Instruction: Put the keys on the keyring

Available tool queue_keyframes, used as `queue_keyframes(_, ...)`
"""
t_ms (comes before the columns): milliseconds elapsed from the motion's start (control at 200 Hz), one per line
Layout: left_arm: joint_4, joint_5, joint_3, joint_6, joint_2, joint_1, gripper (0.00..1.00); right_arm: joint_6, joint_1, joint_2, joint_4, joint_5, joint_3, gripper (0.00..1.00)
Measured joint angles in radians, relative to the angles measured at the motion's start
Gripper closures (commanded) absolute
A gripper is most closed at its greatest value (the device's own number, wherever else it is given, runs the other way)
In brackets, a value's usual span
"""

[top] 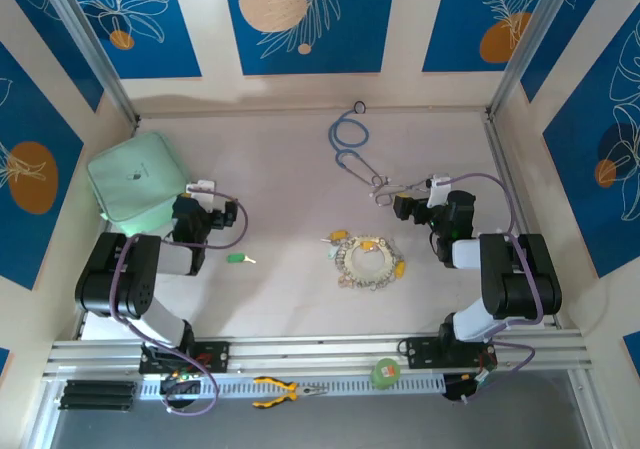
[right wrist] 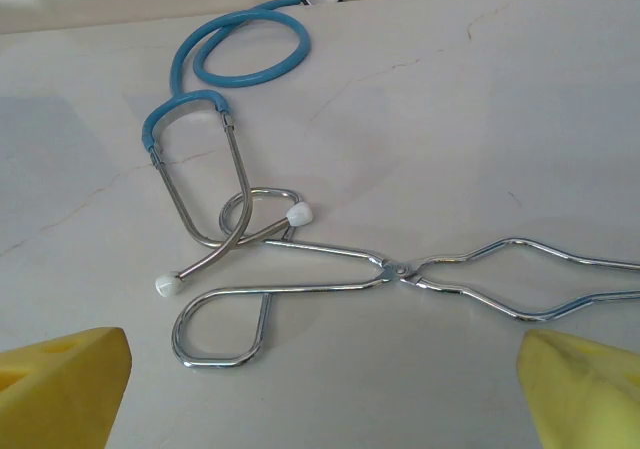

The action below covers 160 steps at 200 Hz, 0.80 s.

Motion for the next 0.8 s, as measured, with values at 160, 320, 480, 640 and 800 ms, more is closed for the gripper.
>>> queue_keyframes(160,0.000,0.000,0.000,0.000,0.000,0.000,0.00,0.000,0.000,0.000,0.000,0.000,0.000,0.01)
queue_keyframes(320,0.000,0.000,0.000,0.000,0.000,0.000,0.00,0.000,0.000,0.000,0.000,0.000,0.000,0.01)
queue_keyframes(480,0.000,0.000,0.000,0.000,0.000,0.000,0.00,0.000,0.000,0.000,0.000,0.000,0.000,0.01)
queue_keyframes(640,0.000,0.000,0.000,0.000,0.000,0.000,0.00,0.001,0.000,0.000,-0.005,0.016,0.002,0.01)
queue_keyframes(800,0.000,0.003,0.000,0.000,0.000,0.002,0.00,0.004,0.000,0.000,-0.019,0.031,0.011,0.01)
